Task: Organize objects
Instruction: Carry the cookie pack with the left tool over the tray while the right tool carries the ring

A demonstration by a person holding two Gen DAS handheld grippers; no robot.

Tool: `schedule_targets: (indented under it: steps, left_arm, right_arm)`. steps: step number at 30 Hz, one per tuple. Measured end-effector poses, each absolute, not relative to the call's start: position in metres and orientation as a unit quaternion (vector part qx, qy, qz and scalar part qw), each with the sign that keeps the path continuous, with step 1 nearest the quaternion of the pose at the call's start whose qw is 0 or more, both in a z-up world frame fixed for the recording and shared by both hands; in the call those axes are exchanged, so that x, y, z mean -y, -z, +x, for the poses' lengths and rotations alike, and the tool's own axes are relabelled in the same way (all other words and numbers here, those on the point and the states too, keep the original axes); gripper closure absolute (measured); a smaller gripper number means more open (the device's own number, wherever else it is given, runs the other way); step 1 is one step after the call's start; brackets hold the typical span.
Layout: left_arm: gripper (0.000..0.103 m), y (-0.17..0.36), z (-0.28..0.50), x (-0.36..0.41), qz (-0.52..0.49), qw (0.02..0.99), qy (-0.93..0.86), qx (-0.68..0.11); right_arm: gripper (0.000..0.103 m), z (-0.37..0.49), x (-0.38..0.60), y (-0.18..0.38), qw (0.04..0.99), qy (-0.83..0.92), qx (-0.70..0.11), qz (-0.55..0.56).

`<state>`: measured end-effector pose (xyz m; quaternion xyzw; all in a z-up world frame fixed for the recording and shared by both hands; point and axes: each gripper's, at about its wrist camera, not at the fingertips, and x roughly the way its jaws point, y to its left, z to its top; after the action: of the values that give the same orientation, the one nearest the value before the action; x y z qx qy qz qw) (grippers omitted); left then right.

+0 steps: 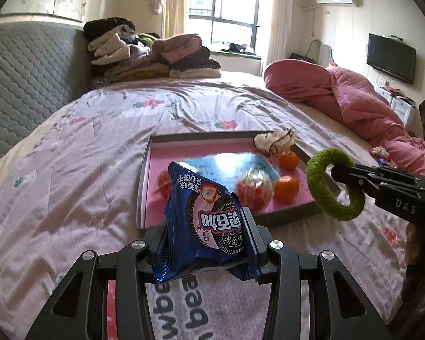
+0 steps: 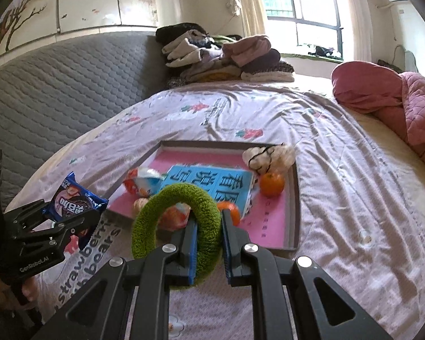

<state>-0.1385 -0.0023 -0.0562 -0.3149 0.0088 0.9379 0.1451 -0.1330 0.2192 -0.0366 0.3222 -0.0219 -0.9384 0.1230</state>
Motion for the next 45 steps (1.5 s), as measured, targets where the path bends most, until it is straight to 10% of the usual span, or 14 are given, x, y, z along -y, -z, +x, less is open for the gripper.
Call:
schedule_targets:
  steps: [45]
  left_arm:
    - [0.058, 0.081, -0.226, -0.004, -0.345, 0.119, -0.931, -0.016]
  right_arm:
    - [0.087, -0.207, -0.259, 0.06, 0.031, 0.936, 0.008, 0.352]
